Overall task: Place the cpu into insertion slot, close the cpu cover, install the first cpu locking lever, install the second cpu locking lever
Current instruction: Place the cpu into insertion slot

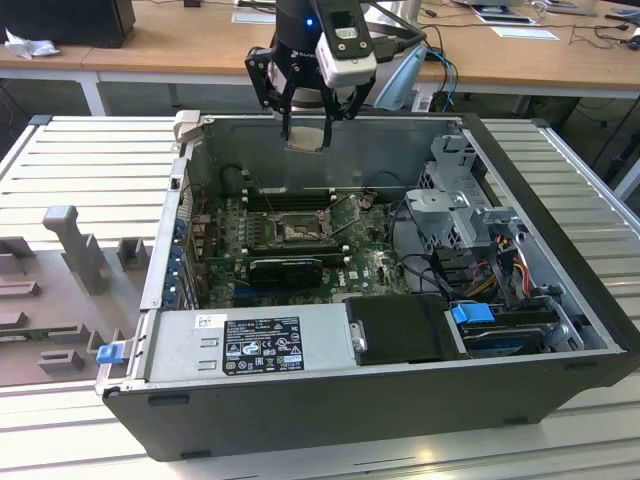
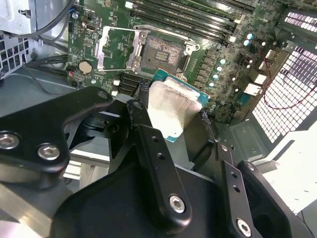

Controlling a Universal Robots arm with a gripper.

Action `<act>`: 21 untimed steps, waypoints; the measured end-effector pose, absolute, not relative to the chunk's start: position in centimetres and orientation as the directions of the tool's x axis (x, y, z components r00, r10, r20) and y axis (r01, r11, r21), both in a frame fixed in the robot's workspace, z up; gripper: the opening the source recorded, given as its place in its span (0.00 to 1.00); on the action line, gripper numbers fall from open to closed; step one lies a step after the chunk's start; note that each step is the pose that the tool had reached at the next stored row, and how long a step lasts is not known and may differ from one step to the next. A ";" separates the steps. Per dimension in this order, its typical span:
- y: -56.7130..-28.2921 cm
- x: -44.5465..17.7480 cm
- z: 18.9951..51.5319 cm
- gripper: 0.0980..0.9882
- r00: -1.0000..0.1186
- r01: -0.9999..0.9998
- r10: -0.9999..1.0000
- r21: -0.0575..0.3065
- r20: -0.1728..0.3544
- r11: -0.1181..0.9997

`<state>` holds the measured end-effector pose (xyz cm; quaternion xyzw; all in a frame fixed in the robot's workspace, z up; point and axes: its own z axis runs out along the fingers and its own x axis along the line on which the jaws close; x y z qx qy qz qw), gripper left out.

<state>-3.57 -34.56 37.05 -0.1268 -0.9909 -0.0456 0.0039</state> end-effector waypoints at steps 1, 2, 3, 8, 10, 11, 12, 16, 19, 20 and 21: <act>-34.6 -3.6 37.0 0.48 -0.967 0.256 0.255 0.089 0.019 0.963; -34.6 -3.6 37.0 0.48 -0.966 0.258 0.258 0.089 0.019 0.962; -34.6 -3.6 37.0 0.48 -0.965 0.261 0.260 0.089 0.019 0.961; -34.6 -3.6 37.0 0.48 -0.961 0.276 0.275 0.089 0.019 0.957; -34.6 -3.6 37.0 0.48 -0.958 0.286 0.285 0.089 0.019 0.954; -34.6 -3.6 37.0 0.48 -0.957 0.291 0.290 0.089 0.019 0.953; -34.6 -3.6 37.0 0.48 -0.956 0.294 0.293 0.089 0.019 0.952; -34.6 -3.6 37.0 0.48 -0.951 0.310 0.309 0.089 0.019 0.947; -34.6 -3.6 37.0 0.48 -0.946 0.323 0.322 0.089 0.019 0.942; -34.6 -3.6 37.0 0.48 -0.945 0.327 0.327 0.089 0.019 0.941; -34.6 -3.6 37.0 0.48 -0.941 0.338 0.338 0.089 0.019 0.937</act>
